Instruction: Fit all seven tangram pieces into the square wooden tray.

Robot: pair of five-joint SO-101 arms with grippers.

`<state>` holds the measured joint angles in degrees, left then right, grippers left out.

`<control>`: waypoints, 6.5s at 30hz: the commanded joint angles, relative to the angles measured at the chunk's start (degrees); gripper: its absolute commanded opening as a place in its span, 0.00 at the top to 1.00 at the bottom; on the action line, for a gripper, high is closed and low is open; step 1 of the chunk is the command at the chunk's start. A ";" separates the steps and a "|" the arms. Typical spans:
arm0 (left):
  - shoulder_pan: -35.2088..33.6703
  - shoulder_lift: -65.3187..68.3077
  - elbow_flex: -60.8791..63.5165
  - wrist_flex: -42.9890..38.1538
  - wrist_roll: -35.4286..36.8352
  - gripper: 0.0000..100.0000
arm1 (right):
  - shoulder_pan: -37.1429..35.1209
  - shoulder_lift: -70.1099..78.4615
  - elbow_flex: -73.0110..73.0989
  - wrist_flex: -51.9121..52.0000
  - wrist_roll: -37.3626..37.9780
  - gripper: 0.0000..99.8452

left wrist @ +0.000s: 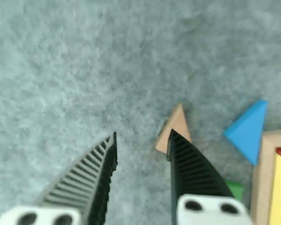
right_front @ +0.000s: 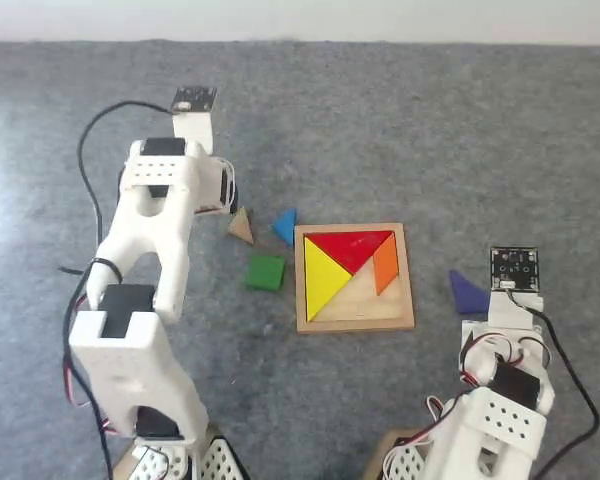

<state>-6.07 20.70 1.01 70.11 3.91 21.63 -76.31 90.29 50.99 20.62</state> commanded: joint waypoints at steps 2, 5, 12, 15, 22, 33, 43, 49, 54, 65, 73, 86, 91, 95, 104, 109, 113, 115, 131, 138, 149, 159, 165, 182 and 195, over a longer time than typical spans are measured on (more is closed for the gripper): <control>1.85 0.00 -5.23 2.37 2.64 0.83 | -0.48 -0.75 -1.85 -0.92 0.88 0.99; 4.31 0.79 -4.70 2.29 2.99 0.83 | -0.48 -0.75 -1.85 -0.92 0.88 0.99; 6.07 6.95 -4.53 2.20 8.18 0.80 | -0.48 -0.75 -1.85 -0.92 0.88 0.99; 5.98 7.91 -4.35 2.46 9.67 0.80 | -0.48 -0.75 -1.85 -0.92 0.88 0.99; 6.24 8.35 -4.26 2.55 10.73 0.80 | -0.48 -0.75 -1.85 -1.01 0.97 0.99; 6.15 8.44 -2.68 2.55 10.55 0.80 | -0.48 -0.75 -1.85 -1.01 0.97 0.99; 6.24 8.44 -0.75 0.97 10.55 0.80 | -0.48 -0.75 -1.85 -0.92 0.97 0.99; 6.51 8.44 -0.75 -0.26 10.37 0.87 | -0.48 -0.75 -1.85 -0.92 0.97 0.99; 6.59 8.44 -0.75 -0.26 8.26 0.89 | -0.48 -0.75 -1.85 -0.92 0.97 0.99; 8.18 0.53 -4.62 5.27 5.19 0.92 | -0.48 -0.75 -1.85 -1.01 0.97 0.99; 19.43 -11.52 -4.53 12.31 3.60 0.92 | -0.48 -0.75 -1.85 -1.10 0.97 0.99; 36.13 -5.01 5.49 -6.68 15.91 0.92 | -0.48 -0.75 -1.85 -1.01 0.97 0.99; 37.36 -2.55 5.23 -7.30 21.36 0.93 | -0.48 -0.75 -1.85 -1.01 0.97 0.99; 38.42 -2.55 5.49 -6.68 24.00 0.93 | -0.57 -0.75 -1.85 -1.19 0.97 0.99; 39.65 -2.46 7.60 -5.45 25.49 0.93 | -0.57 -0.75 -1.85 -1.19 0.97 0.99; 39.74 -2.46 9.98 -9.05 25.93 0.93 | -0.57 -0.75 -1.85 -1.27 0.97 0.99; 40.62 -2.46 10.95 -10.37 26.02 0.92 | -0.57 -0.75 -1.85 -1.27 0.97 0.99; 40.62 -2.46 10.95 -10.37 26.02 0.92 | -0.57 -0.75 -1.85 -1.27 0.97 0.99; 40.26 -2.55 10.68 -11.16 25.67 0.83 | -0.57 -0.75 -1.85 -1.19 0.97 0.99; 36.92 -6.86 9.89 -10.73 20.92 0.84 | -0.57 -0.75 -1.85 -1.19 0.97 0.99; 30.15 -34.11 22.64 -14.77 13.63 0.83 | -0.48 -0.75 -1.85 -1.10 0.97 0.99; 8.44 -53.45 48.48 -24.44 1.67 0.83 | -0.57 -0.75 -1.85 -0.92 0.97 0.99; 1.76 -48.62 49.89 -23.82 -4.04 0.79 | -0.57 -0.75 -1.41 -1.27 0.97 0.99; 7.38 -30.33 43.30 -23.03 -4.66 0.78 | -0.57 -0.75 -1.32 -1.36 0.97 0.99; 14.24 -28.75 42.77 -18.81 -4.40 0.77 | -0.57 -0.75 -1.32 -1.36 0.97 0.99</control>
<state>7.38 -7.78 46.46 50.86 -0.13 21.63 -76.31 90.29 50.99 20.79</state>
